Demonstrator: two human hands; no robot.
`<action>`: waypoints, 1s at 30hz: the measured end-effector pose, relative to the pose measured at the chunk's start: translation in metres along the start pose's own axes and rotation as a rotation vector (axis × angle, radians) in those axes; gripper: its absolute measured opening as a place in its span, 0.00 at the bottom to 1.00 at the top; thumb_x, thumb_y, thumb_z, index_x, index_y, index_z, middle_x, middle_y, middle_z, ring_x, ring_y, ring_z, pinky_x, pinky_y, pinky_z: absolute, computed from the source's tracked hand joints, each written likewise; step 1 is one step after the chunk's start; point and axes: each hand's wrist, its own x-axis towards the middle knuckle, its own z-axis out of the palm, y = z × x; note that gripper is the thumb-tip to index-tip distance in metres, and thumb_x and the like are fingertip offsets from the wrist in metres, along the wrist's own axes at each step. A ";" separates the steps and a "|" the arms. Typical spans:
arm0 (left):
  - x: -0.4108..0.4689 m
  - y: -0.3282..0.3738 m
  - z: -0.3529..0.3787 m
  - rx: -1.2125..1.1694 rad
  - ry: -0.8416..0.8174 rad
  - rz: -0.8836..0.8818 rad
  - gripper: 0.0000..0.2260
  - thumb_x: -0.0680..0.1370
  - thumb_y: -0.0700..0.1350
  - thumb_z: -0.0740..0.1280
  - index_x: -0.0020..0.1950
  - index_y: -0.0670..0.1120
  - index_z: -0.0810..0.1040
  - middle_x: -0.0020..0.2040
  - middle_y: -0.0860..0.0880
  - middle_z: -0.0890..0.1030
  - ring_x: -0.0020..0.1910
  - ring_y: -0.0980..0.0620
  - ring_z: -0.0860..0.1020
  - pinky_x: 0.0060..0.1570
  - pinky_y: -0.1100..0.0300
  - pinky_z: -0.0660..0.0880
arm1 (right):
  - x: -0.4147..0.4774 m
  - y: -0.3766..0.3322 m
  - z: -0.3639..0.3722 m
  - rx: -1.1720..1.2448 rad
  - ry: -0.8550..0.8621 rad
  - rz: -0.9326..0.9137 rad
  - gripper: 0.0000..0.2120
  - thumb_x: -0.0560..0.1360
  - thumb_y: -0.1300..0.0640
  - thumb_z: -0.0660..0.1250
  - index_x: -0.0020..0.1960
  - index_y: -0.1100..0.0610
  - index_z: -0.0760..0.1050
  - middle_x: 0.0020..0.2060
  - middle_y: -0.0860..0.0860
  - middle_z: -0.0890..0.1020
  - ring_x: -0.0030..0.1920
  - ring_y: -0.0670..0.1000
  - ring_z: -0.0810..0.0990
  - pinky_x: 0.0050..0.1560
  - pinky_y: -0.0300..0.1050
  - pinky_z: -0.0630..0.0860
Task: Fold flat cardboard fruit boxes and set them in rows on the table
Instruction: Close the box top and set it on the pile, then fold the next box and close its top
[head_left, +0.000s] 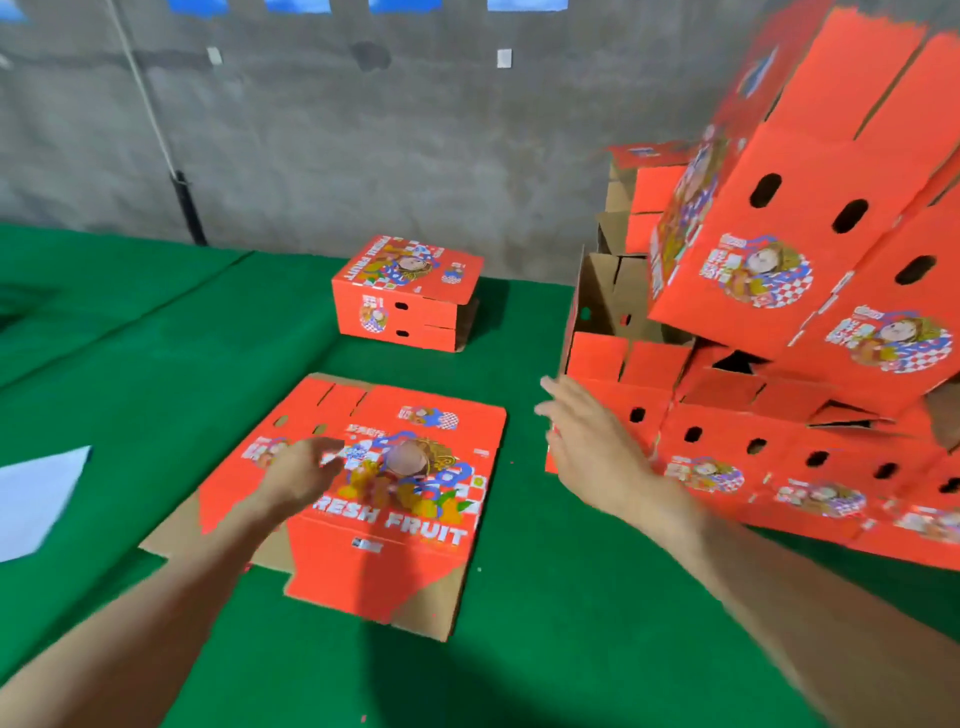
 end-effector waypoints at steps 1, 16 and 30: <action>-0.008 -0.023 0.008 0.013 -0.013 -0.062 0.14 0.78 0.38 0.64 0.63 0.38 0.76 0.61 0.38 0.78 0.59 0.42 0.78 0.57 0.56 0.70 | -0.008 -0.009 0.024 0.035 -0.111 0.035 0.18 0.80 0.62 0.57 0.70 0.60 0.67 0.75 0.54 0.61 0.76 0.52 0.56 0.74 0.44 0.51; -0.064 -0.069 0.095 0.025 0.036 -0.265 0.20 0.75 0.38 0.57 0.67 0.45 0.70 0.65 0.43 0.75 0.65 0.41 0.70 0.61 0.48 0.67 | -0.013 -0.073 0.153 0.678 -0.408 0.950 0.09 0.78 0.63 0.57 0.42 0.58 0.74 0.43 0.55 0.77 0.40 0.52 0.73 0.47 0.50 0.77; -0.063 -0.036 -0.090 -0.320 0.226 0.369 0.06 0.75 0.40 0.70 0.43 0.52 0.82 0.40 0.55 0.83 0.41 0.60 0.79 0.44 0.65 0.72 | 0.018 -0.079 0.048 1.521 -0.011 1.255 0.04 0.80 0.64 0.60 0.47 0.63 0.69 0.38 0.58 0.77 0.24 0.47 0.73 0.22 0.35 0.67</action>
